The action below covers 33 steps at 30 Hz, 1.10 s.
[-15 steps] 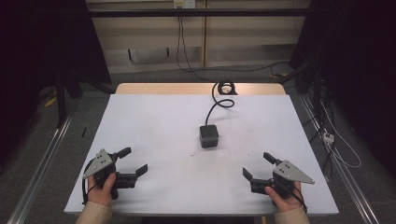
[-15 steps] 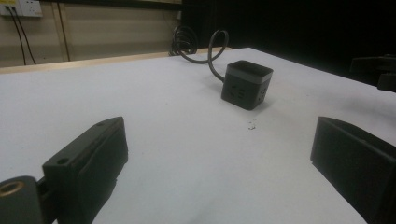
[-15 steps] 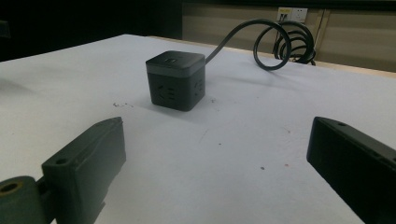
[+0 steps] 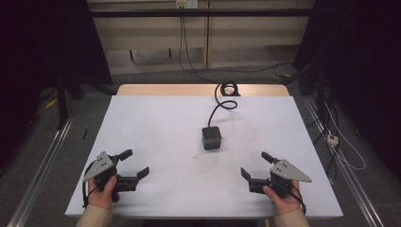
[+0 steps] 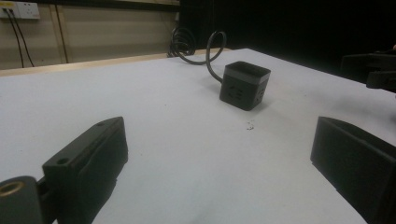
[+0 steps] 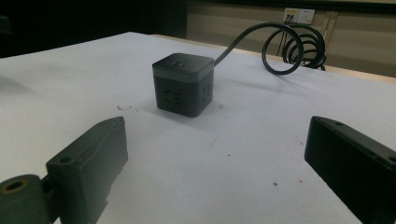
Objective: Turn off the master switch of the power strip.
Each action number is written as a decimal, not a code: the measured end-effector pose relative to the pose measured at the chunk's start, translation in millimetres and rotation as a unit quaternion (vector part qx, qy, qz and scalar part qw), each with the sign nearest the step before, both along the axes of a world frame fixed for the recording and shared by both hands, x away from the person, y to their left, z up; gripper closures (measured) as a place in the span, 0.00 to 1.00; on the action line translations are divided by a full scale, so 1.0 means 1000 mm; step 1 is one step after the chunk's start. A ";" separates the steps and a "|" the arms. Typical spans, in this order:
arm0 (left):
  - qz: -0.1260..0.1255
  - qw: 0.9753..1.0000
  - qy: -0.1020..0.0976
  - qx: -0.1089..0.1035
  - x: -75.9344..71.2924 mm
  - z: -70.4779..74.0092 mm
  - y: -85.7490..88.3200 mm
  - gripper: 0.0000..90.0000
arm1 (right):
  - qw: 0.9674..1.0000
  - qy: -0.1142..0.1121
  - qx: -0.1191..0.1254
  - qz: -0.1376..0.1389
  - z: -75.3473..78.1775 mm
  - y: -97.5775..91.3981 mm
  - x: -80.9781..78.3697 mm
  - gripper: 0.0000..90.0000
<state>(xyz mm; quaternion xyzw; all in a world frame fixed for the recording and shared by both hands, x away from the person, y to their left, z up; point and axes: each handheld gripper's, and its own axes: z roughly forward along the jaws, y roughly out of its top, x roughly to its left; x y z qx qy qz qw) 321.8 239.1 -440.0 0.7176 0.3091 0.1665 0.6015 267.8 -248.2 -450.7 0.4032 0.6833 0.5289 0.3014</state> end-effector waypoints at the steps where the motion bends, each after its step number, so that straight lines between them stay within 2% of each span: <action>1: -0.001 1.000 0.001 0.001 0.000 0.000 0.000 0.04 | 1.000 0.001 0.000 -0.002 0.001 0.001 0.001 0.06; 9: 0.001 1.000 -0.001 -0.001 0.000 0.000 -0.001 0.04 | 1.000 0.000 0.001 -0.009 0.006 0.003 0.009 0.07; 33: 0.004 1.000 -0.004 0.001 -0.006 -0.001 0.007 0.04 | 1.000 0.017 -0.009 0.002 0.009 0.023 0.035 0.11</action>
